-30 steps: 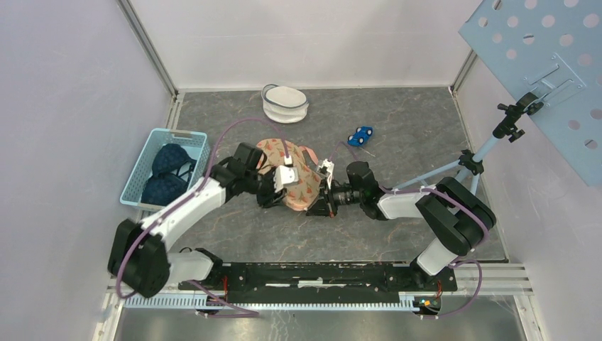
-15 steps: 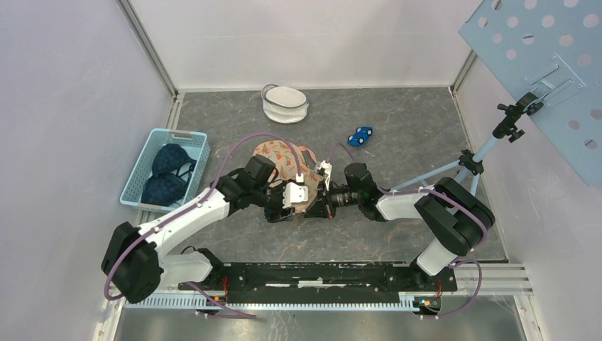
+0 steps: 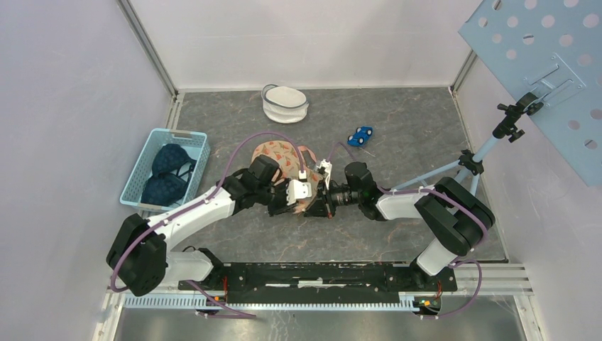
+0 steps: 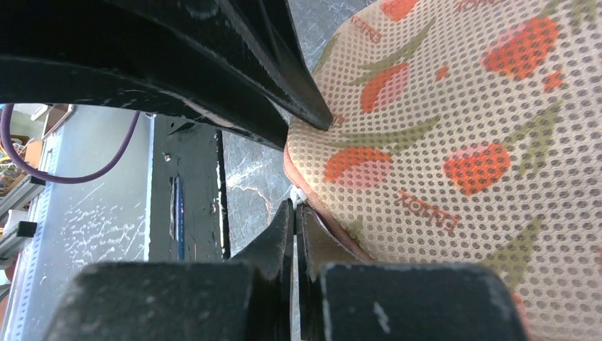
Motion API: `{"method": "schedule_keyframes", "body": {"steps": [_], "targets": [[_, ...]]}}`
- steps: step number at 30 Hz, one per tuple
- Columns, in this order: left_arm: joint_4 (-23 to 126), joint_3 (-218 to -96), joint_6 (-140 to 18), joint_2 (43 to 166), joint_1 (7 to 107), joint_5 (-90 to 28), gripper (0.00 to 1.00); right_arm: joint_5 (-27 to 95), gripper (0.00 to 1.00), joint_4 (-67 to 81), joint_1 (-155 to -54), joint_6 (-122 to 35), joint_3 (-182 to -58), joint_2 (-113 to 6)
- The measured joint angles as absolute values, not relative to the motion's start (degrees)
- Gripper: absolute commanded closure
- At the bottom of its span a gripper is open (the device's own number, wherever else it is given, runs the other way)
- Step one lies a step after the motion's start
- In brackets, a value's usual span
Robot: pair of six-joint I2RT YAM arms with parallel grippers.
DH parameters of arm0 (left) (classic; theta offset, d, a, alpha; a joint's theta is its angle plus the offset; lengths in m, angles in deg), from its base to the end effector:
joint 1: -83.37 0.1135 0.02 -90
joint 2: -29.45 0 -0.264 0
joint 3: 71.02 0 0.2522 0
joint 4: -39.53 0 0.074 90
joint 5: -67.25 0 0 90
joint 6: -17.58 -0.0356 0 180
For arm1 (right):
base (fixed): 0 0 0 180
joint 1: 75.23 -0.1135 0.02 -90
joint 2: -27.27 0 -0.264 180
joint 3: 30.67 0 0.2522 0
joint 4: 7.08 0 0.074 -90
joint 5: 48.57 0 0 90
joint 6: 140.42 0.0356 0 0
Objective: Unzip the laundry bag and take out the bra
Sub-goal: Unzip the laundry bag at the center of the board.
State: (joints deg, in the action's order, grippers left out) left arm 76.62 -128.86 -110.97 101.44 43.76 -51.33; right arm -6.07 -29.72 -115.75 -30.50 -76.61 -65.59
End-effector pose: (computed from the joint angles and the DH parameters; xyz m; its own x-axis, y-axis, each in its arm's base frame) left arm 0.1808 -0.1718 0.2208 0.0229 0.6914 -0.7221 0.9927 0.0699 0.0984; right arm 0.2071 0.2115 0.1526 -0.6175 -0.2250 -0.7537 -0.7865 0.1633 0.5956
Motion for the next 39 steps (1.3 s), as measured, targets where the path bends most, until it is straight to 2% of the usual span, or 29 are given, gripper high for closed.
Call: {"method": "schedule_keyframes", "body": {"steps": [2,5,12,18,21,24,29,33,39], "targets": [[76.3,-128.1,-110.7,101.4,43.8,-51.1,0.88,-6.1,1.0,-29.7,-115.7,-30.5,-76.6,-65.6],[75.9,-126.8,-110.4,101.3,43.8,-50.7,0.97,-6.0,1.0,-29.5,-115.7,-30.7,-76.7,-65.6],[76.2,-126.2,-112.1,100.9,44.7,-50.5,0.98,-6.1,1.0,-27.6,-113.5,-32.5,-76.9,-65.4],[77.7,-126.1,-117.4,100.9,49.2,-50.3,0.97,-5.4,1.0,-25.5,-111.0,-34.6,-76.6,-63.6],[76.9,-126.1,-118.9,100.9,51.2,-50.0,0.88,-4.7,1.0,-26.5,-111.4,-34.5,-75.6,-63.1],[75.8,-126.4,-119.2,101.7,52.0,-49.3,0.72,-4.4,1.0,-26.9,-112.6,-34.2,-75.5,-63.1],[76.0,-128.6,-119.0,102.8,52.2,-47.9,0.54,-4.3,1.0,-27.3,-114.5,-33.5,-75.5,-63.1],[78.9,-128.6,-119.1,99.2,52.3,-49.5,0.42,-4.4,1.0,-28.2,-115.2,-32.4,-75.5,-63.4],[80.2,-128.4,-115.8,96.1,52.2,-55.7,0.39,-4.5,1.0,-28.9,-116.6,-30.8,-77.6,-66.2]]}}
